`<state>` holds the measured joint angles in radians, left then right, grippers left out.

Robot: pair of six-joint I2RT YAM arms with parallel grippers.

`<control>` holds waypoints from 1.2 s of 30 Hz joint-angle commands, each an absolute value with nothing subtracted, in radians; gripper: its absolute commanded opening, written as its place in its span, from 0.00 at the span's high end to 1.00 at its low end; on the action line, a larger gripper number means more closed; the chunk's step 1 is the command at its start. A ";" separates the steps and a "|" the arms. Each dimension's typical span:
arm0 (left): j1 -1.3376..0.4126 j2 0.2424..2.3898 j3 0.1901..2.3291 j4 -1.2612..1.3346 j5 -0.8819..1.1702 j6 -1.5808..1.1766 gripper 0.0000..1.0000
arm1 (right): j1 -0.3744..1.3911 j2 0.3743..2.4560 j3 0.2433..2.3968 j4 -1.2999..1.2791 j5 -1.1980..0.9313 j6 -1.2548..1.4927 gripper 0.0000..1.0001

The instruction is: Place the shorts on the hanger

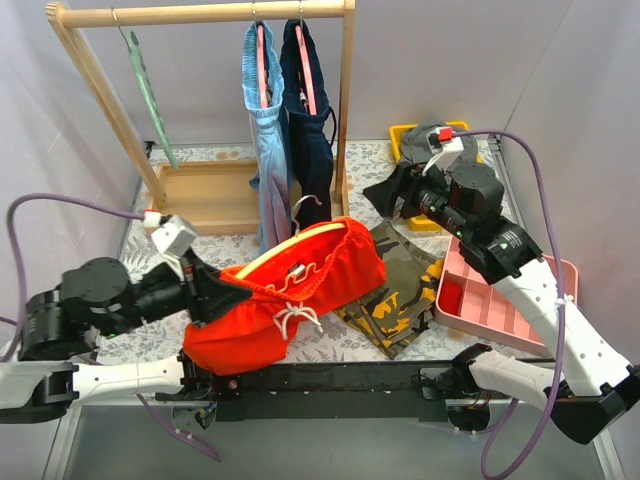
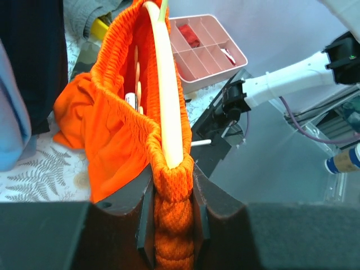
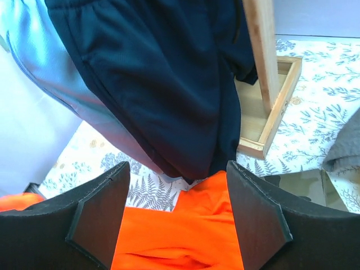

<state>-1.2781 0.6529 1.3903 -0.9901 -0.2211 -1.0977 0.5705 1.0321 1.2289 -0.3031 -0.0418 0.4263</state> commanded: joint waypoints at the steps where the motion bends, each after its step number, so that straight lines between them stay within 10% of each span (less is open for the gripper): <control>1: -1.276 0.650 1.577 -1.084 -0.206 -1.080 1.00 | 0.604 1.063 1.272 -0.221 -0.006 0.373 0.23; 36: -1.103 0.548 2.108 -1.312 -0.353 -0.974 1.00 | 0.750 1.115 1.187 -0.166 0.270 0.319 0.23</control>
